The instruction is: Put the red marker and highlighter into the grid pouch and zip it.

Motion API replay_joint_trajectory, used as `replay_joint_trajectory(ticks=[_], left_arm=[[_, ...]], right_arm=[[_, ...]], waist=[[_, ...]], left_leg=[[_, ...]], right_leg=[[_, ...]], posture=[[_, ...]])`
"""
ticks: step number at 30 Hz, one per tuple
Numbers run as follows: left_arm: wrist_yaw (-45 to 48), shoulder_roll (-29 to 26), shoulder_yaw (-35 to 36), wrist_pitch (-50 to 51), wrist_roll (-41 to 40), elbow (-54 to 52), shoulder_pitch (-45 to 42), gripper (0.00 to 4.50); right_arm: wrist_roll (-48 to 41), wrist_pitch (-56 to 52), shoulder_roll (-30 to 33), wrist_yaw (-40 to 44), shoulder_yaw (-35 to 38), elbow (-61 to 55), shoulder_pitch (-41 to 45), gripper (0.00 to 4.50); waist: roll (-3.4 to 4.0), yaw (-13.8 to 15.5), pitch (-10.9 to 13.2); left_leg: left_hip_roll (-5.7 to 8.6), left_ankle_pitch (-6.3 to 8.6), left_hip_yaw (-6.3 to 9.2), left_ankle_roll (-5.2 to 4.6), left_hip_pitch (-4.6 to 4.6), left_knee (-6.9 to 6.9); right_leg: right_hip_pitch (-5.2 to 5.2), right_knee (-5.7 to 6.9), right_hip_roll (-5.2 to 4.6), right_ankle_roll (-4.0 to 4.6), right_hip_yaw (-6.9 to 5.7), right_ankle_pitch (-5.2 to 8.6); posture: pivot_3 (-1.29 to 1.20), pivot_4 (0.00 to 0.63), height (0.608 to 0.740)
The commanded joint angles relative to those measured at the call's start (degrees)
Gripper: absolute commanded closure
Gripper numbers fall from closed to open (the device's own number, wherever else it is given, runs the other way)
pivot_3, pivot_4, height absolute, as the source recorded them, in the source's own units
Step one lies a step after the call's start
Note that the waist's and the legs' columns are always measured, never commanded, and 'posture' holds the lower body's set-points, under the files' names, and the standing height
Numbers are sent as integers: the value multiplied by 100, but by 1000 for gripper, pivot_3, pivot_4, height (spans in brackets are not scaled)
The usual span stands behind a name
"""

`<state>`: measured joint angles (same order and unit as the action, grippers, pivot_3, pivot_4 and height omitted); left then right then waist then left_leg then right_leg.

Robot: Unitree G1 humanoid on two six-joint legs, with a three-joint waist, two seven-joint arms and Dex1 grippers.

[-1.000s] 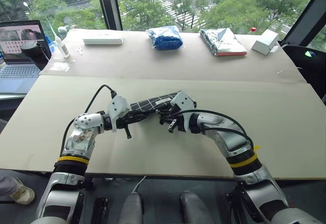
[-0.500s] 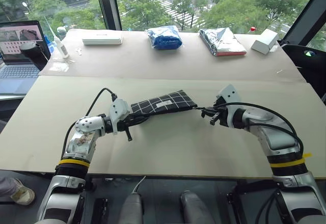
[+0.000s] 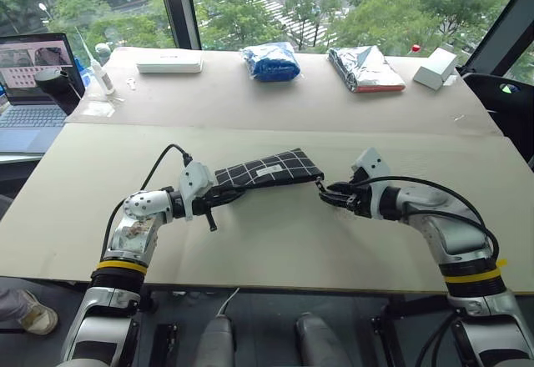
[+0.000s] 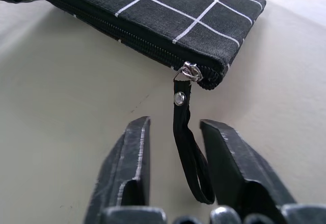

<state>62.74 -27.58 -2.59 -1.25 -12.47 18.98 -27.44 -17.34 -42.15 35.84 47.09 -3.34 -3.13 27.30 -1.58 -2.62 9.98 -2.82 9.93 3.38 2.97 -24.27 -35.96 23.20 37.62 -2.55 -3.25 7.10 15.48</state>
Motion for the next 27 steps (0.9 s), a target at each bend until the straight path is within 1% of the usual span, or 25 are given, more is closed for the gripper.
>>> replay_joint_trajectory(ticks=[1,5,11,14,17,21,26,27], left_arm=[[47,20,16,-162,-74,-55,-139,4500],[80,49,3,-185,-65,-20,-185,4500],[333,136,-94,-382,-112,56,-289,4500],[528,210,-216,-516,-98,84,-342,4500],[679,261,-363,-753,34,229,-421,4500],[806,538,-638,-1157,170,518,-574,4500],[630,812,-828,-1639,478,1129,-820,4500],[621,859,-816,-1546,450,1207,-864,4085]], right_arm=[[-369,-256,375,329,443,-107,-198,1560],[-589,-66,805,678,806,-214,-460,1560],[-1071,466,1443,1435,1908,-586,-1380,1560],[-1182,500,1630,1522,2308,-688,-1732,1560],[-1169,562,1680,1404,2559,-635,-1893,1560],[-1477,425,1606,1439,2874,-1028,-2238,1560],[-1550,439,1491,1253,2806,-1338,-2502,1560],[-1543,447,1470,1203,2777,-1357,-2525,1532]], waist=[[0,13,0],[-1,20,0],[-1,37,0],[-1,25,0],[-1,16,0],[0,19,0],[-1,21,0],[-1,21,1]], left_leg=[[0,0,0,0,0,0],[0,0,-1,0,-2,0],[1,0,0,0,-2,1],[2,0,-1,0,0,0],[2,0,-1,0,4,-3],[2,0,-1,0,3,-2],[2,0,0,0,2,-5],[3,0,-1,0,3,-6]], right_leg=[[0,0,0,0,0,0],[-1,-5,-1,0,0,0],[-3,-6,-1,-25,0,15],[-7,-8,-1,-28,1,16],[-9,-6,0,-33,1,19],[-9,-6,-1,-34,2,20],[-11,-6,0,-34,2,20],[-12,-5,-1,-35,3,20]], posture=[[0,150,740],[0,150,740],[0,150,740],[0,150,740],[0,150,740],[0,150,740],[0,150,740],[0,150,740]])
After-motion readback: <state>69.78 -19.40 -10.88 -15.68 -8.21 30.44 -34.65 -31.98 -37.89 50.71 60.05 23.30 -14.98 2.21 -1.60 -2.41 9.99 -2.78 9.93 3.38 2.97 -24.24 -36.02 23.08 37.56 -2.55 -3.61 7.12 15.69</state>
